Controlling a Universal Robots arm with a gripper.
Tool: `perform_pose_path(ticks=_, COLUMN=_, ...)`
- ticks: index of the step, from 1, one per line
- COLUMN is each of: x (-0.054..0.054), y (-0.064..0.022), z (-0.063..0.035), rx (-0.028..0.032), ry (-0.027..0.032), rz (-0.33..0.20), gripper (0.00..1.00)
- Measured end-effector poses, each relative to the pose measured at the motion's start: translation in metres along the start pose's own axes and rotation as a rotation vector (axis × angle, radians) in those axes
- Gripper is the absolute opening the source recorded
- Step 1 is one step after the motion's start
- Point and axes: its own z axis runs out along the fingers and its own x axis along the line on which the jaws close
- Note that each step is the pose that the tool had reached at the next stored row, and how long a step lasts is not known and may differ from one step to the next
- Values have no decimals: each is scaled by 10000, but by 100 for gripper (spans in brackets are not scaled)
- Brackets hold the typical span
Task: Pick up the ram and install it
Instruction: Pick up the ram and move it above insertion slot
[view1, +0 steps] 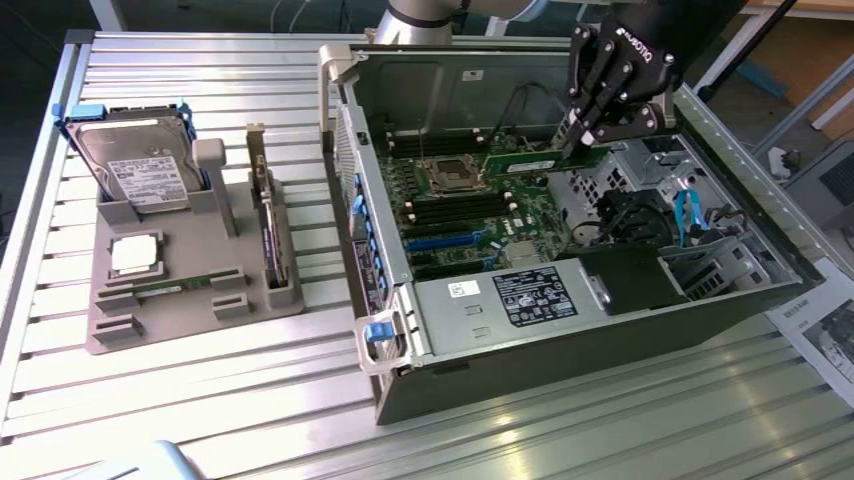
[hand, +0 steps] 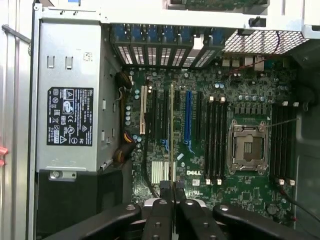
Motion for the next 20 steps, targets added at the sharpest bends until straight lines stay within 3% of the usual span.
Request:
perform_pose_path(ticks=5, x=-42, y=-2, z=2, rx=0, ry=-1, rz=0, gripper=12)
perform_pose_path(ticks=20, x=-501, y=-17, z=36, rx=6, ry=0, rz=0, gripper=12)
